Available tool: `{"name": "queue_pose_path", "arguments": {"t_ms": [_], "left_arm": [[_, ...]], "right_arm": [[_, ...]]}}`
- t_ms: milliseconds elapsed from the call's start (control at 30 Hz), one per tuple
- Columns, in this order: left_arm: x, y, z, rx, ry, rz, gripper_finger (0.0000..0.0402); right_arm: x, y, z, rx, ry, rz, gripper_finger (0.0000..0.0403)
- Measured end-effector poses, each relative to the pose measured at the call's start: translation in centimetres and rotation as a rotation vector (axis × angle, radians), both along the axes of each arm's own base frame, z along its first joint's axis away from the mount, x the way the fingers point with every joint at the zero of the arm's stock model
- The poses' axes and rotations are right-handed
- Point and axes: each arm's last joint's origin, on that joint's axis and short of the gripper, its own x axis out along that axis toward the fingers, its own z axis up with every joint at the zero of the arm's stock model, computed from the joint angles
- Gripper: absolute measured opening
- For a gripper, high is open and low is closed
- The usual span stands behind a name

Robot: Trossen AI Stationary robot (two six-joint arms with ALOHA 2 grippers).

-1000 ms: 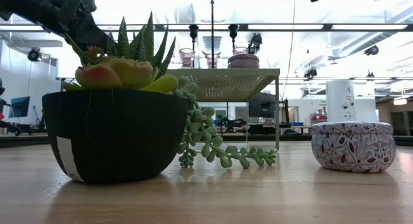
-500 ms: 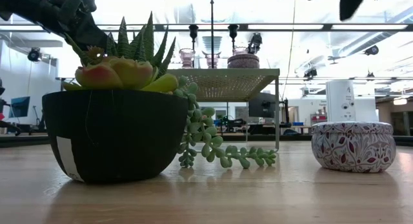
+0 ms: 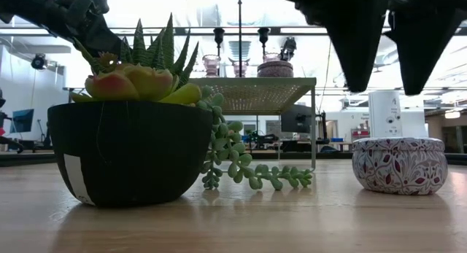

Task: Pick & Place candle stick holders
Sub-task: Put the red scented candle on the shelf

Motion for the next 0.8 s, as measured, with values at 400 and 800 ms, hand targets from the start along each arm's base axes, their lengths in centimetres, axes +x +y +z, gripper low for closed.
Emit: {"name": "queue_pose_path", "arguments": {"t_ms": [400, 800], "left_arm": [[0.0, 0.0, 0.0, 0.0, 0.0, 0.001, 0.0216], [0.0, 0.0, 0.0, 0.0, 0.0, 0.0, 0.0216]], "right_arm": [[-0.1, 2.0, -2.3, -0.086, -0.039, 0.013, 0.0384], [-0.2, 1.9, -3.5, -0.099, -0.045, 0.066, 0.0384]]}}
